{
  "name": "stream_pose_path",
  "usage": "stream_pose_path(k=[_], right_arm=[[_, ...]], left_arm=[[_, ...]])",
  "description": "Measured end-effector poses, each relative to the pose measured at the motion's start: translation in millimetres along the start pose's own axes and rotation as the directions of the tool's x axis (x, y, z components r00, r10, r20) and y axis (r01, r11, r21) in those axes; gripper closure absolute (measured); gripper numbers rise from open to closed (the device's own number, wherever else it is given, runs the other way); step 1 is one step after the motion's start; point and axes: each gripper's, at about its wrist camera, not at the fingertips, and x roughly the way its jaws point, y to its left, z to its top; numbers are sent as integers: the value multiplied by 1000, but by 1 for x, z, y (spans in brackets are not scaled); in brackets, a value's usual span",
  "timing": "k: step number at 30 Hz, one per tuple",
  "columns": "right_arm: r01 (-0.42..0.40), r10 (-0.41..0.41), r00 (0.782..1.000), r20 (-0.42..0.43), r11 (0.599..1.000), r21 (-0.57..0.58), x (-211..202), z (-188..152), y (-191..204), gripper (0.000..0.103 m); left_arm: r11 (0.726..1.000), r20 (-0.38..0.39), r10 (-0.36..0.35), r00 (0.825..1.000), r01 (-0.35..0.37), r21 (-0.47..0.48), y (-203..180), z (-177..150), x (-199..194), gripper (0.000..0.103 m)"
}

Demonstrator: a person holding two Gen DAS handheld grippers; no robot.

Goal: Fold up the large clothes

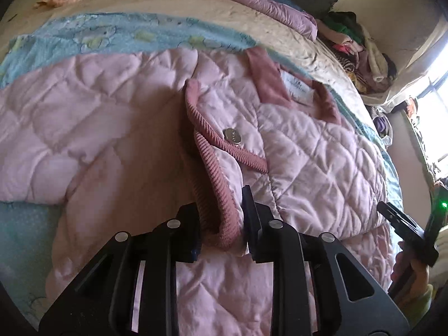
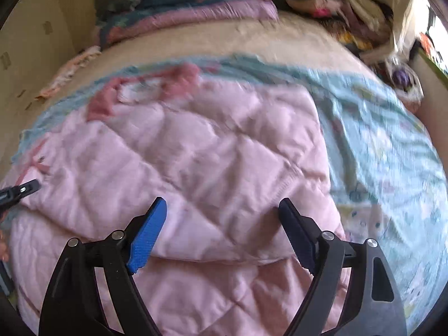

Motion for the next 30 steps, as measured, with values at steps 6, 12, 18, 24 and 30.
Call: stream_pose_path(k=[6, 12, 18, 24, 30], right_arm=[[-16, 18, 1000, -24, 997, 75, 25, -13, -21, 21], [17, -17, 1000, -6, 997, 73, 15, -11, -10, 20], [-35, 29, 997, 78, 997, 74, -23, -19, 2, 10], [-81, 73, 987, 140, 996, 48, -57, -22, 25, 6], [-109, 109, 977, 184, 994, -9, -83, -20, 59, 5]], left_arm=[[1000, 3, 18, 1000, -18, 14, -5, -2, -1, 77], [998, 18, 48, 999, -49, 34, -9, -4, -7, 64], [998, 56, 54, 997, -56, 42, -11, -4, -28, 31], [996, 103, 76, 992, -80, 33, -12, -6, -52, 9], [997, 130, 84, 988, -83, -8, 1, -10, -74, 9]])
